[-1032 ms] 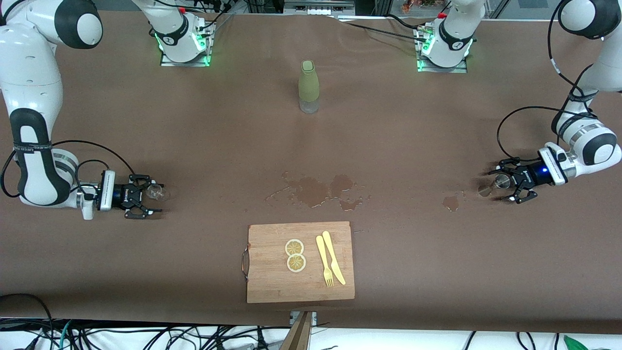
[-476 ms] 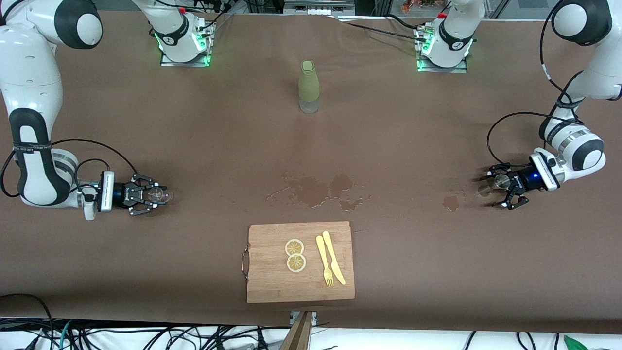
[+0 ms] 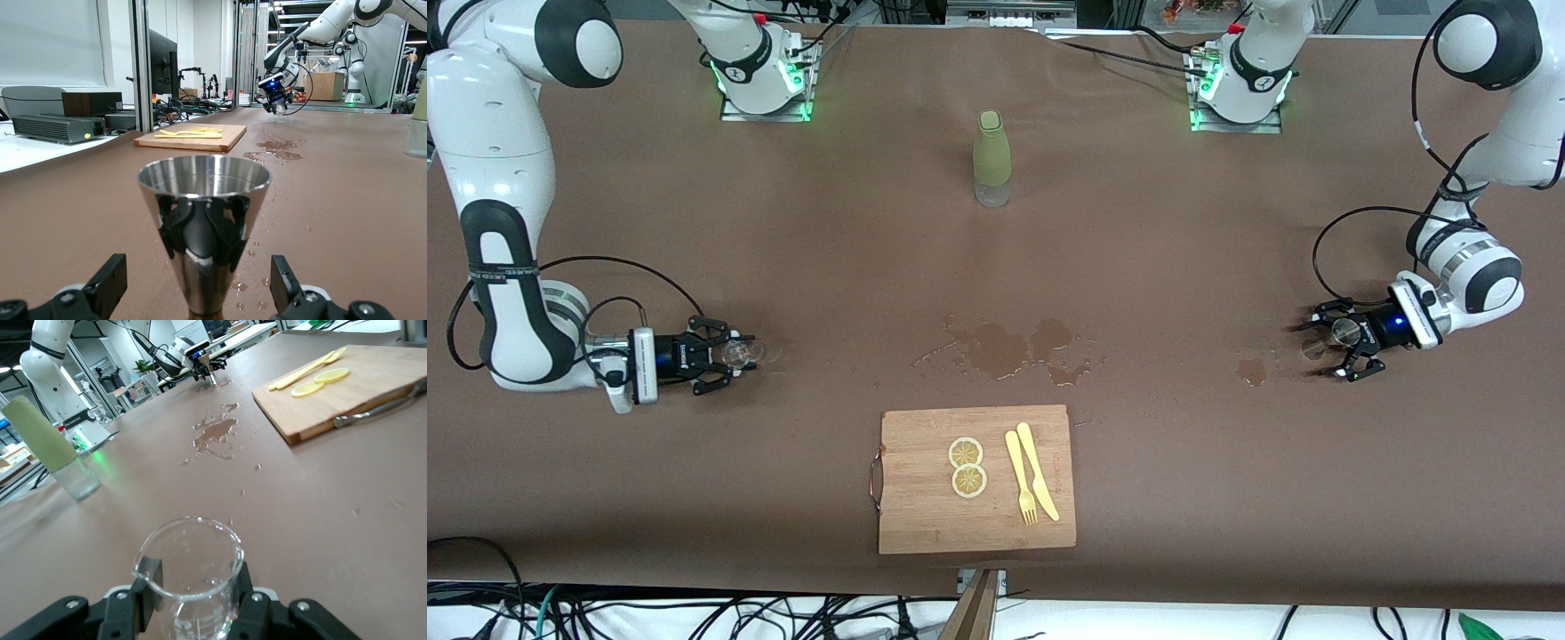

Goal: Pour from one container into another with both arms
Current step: 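Close the right gripper on the beaker while the left gripper grips the jigger, then lift the beaker with the right gripper while the left gripper lifts the jigger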

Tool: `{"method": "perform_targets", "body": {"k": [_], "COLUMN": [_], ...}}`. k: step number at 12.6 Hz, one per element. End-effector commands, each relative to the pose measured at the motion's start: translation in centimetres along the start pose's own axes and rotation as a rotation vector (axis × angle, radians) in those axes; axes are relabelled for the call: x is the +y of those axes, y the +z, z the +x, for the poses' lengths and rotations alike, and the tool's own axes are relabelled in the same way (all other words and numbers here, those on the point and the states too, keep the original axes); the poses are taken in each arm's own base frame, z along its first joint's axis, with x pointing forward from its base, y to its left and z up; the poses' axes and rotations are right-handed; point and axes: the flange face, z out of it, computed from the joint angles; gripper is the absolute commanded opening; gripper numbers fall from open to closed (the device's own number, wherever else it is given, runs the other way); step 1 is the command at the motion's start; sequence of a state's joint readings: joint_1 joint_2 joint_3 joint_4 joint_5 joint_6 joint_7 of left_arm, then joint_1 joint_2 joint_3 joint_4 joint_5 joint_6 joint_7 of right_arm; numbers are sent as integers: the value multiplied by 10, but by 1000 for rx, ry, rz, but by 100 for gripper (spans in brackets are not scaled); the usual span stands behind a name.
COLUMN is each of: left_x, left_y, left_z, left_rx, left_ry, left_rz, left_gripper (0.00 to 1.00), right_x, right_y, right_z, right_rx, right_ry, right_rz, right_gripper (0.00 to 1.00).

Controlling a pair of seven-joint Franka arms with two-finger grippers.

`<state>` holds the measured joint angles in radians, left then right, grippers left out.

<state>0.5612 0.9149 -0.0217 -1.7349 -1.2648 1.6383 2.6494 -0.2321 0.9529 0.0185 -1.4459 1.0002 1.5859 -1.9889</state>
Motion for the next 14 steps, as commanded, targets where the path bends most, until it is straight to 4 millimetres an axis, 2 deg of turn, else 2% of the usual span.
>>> {"method": "perform_targets", "body": {"k": [1, 4, 5, 8, 11, 13, 14], "left_x": [-5, -4, -3, -4, -9, -13, -14], "left_y": [1, 3, 3, 9, 39, 63, 81], "left_z": [0, 0, -2, 0, 17, 29, 36], "left_rx": [31, 40, 41, 48, 87, 119, 144], "left_ry": [42, 41, 36, 28, 27, 16, 15], "left_rz": [18, 14, 13, 6, -27, -52, -60], "left_gripper": [50, 5, 0, 0, 0, 0, 0], "right_x": [5, 6, 6, 9, 13, 12, 12], "right_y": [24, 51, 60, 86, 105, 124, 126], "right_z": [22, 40, 46, 68, 79, 102, 105], "right_rx": [30, 35, 29, 38, 26, 29, 32], "right_ry": [28, 78, 98, 115, 139, 122, 136], "right_rz": [46, 79, 90, 106, 83, 73, 52], "right_gripper": [30, 30, 29, 30, 30, 30, 30]}}
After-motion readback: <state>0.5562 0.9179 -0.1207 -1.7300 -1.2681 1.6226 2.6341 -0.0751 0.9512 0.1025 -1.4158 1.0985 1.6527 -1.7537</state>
